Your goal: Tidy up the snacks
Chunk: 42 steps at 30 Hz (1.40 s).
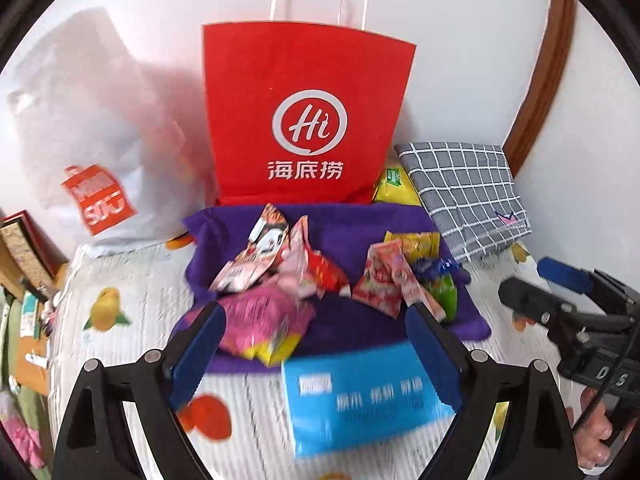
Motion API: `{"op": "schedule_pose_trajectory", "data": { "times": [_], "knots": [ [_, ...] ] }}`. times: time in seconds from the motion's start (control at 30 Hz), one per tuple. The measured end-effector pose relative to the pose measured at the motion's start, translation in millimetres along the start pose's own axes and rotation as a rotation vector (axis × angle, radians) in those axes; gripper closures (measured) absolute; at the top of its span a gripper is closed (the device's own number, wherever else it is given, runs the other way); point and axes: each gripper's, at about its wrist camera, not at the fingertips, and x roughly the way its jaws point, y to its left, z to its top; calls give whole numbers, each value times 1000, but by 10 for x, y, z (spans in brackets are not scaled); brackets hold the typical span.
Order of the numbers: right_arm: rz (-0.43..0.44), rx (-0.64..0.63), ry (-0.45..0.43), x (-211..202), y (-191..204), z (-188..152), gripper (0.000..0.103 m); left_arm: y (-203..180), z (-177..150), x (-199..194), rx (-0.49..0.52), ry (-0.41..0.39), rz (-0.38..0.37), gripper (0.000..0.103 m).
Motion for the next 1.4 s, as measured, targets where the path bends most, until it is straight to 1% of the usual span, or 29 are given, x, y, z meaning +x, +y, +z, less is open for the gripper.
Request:
{"op": "schedule_pose_trajectory", "data": {
  "times": [0.07, 0.13, 0.17, 0.23, 0.27, 0.33, 0.43, 0.5, 0.57, 0.63, 0.7, 0.8, 0.97, 1.2, 1.4],
  "knots": [
    [-29, -3, -2, -154, 40, -183, 22, -5, -127, -176, -12, -14, 1, 11],
    [-48, -5, -4, -347, 96, -357, 15, -19, -267, -370, -24, -29, -3, 11],
    [-58, -3, -15, -436, 108, -425, 14, -28, -323, -456, -26, -37, -3, 11],
    [-90, -1, -45, -660, 170, -577, 8, -47, -450, -651, -34, -60, -2, 11],
    [-104, -3, -58, -788, 209, -667, 8, -59, -524, -763, -36, -71, -2, 11],
    [-103, -1, -66, -989, 272, -829, 8, -91, -649, -947, -33, -88, -2, 11],
    [-75, 5, -74, -1221, 348, -1050, 8, -133, -831, -1223, -31, -122, 8, 11],
    [-79, 5, -84, -1347, 395, -1171, 8, -167, -957, -1389, -21, -141, 13, 10],
    [-107, -4, -99, -1497, 453, -1314, 8, -190, -1092, -1517, -14, -158, 8, 9],
    [-127, 4, -111, -1640, 473, -1452, 6, -195, -1190, -1600, -17, -157, -2, 9],
    [-122, 23, -124, -1765, 461, -1583, 4, -197, -1303, -1707, -22, -163, -12, 9],
    [-103, 64, -136, -1922, 417, -1765, 1, -211, -1427, -1828, -28, -174, -6, 9],
    [-117, 90, -144, -2076, 374, -1921, 1, -276, -1595, -1993, -20, -197, 14, 3],
    [-125, 75, -161, -2227, 383, -2049, 1, -351, -1746, -2105, -10, -203, 49, 3],
    [-135, 57, -170, -2319, 438, -2107, 1, -416, -1807, -2170, 0, -209, 54, 3]
  ]
}}
